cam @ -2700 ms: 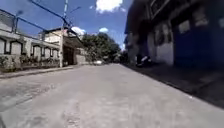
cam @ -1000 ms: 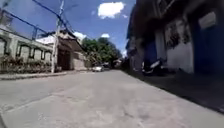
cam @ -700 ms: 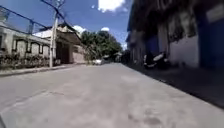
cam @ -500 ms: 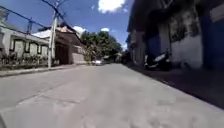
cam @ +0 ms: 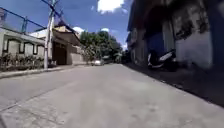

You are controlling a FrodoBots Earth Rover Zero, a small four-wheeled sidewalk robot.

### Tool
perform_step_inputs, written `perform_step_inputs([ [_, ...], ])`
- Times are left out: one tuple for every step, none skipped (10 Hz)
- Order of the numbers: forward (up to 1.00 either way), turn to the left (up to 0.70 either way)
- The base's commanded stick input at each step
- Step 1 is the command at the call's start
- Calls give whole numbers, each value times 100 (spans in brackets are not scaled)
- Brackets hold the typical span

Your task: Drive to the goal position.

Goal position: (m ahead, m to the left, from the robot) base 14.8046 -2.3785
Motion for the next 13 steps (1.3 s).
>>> perform_step_inputs([
  [100, 0],
  [100, 0],
  [100, 0],
  [100, 0],
  [100, -2],
  [100, -3],
  [100, -6],
  [100, -14],
  [100, -11],
  [100, -9],
  [100, -6],
  [100, -4],
  [100, -1],
])
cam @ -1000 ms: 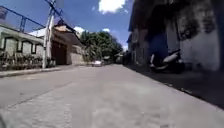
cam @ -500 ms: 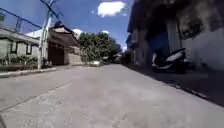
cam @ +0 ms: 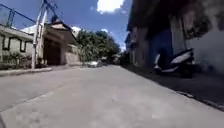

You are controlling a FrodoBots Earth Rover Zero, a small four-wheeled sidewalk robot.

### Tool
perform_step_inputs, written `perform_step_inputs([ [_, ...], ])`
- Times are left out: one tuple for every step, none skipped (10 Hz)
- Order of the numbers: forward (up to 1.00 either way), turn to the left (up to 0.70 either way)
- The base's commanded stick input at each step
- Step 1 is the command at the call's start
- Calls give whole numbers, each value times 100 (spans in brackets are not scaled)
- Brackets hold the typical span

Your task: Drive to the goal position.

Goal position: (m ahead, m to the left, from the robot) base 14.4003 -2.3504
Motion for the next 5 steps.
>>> perform_step_inputs([
  [100, 0],
  [100, 0],
  [100, 0],
  [100, 0],
  [100, 0],
])
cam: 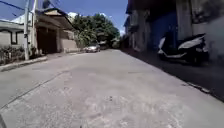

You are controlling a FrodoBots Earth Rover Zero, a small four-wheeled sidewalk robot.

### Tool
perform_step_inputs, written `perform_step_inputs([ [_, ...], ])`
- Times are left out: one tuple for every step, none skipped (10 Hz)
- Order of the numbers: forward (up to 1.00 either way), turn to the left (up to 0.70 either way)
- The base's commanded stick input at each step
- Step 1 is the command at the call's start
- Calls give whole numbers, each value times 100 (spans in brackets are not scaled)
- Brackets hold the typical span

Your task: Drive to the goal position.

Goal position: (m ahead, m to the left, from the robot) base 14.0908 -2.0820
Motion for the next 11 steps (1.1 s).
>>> perform_step_inputs([
  [100, 0],
  [100, 0],
  [100, 0],
  [100, 0],
  [100, 0],
  [100, 0],
  [100, 0],
  [100, 0],
  [100, 0],
  [100, 0],
  [100, 0],
])
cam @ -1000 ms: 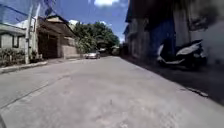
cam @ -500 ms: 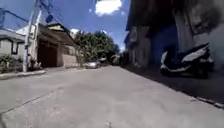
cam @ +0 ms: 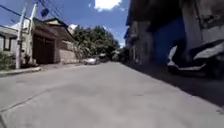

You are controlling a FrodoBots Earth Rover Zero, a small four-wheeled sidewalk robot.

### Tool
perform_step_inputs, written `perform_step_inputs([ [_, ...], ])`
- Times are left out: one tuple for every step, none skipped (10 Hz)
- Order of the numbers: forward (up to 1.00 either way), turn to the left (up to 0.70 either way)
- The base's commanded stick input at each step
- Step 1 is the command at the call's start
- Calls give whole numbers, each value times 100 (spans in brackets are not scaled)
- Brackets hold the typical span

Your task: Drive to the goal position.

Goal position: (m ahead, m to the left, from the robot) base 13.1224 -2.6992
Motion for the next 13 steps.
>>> perform_step_inputs([
  [100, 0],
  [100, 0],
  [100, 0],
  [100, 0],
  [100, 0],
  [100, 0],
  [100, 0],
  [100, 2],
  [100, 3],
  [100, 4],
  [100, 7],
  [100, 11],
  [100, 6],
])
